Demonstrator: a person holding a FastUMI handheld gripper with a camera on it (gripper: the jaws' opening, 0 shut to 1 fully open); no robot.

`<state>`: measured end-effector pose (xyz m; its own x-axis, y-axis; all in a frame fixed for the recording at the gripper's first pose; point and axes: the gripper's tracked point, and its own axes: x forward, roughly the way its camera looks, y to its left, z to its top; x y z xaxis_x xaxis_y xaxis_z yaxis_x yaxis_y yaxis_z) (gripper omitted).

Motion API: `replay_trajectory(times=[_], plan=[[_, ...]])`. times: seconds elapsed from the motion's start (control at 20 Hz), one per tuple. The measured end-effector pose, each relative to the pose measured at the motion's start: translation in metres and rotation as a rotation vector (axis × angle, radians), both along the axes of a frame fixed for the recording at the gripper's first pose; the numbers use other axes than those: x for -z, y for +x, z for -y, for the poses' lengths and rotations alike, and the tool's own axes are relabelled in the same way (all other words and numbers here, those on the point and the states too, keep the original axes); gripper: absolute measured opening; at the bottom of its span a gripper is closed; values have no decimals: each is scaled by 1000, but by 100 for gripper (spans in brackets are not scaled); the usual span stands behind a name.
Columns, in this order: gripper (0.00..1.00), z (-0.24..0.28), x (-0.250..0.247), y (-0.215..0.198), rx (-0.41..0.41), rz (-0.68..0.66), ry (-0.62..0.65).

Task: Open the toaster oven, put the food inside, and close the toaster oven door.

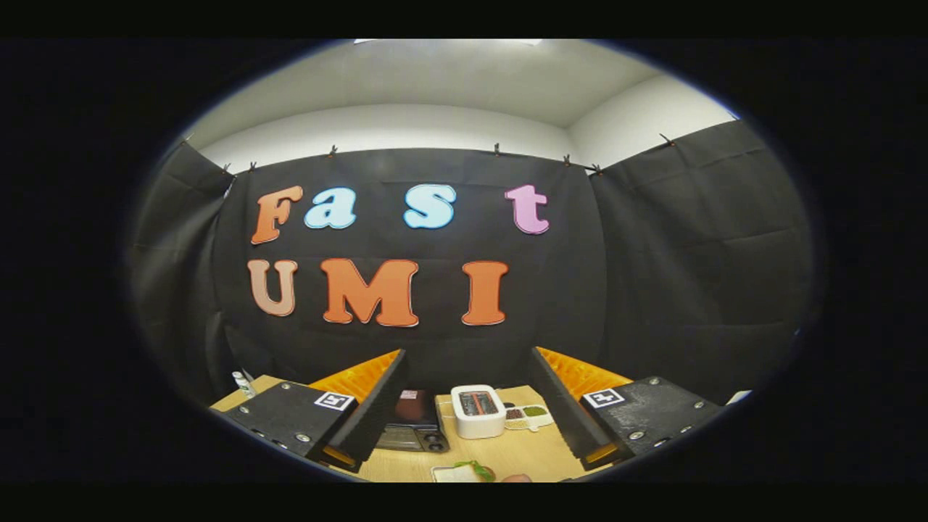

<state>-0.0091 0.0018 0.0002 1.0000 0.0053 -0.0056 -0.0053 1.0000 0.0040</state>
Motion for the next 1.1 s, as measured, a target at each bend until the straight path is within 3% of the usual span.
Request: replay_trajectory(times=[1.1], plan=[[99,-17,15,12,-13,-24,-12]])
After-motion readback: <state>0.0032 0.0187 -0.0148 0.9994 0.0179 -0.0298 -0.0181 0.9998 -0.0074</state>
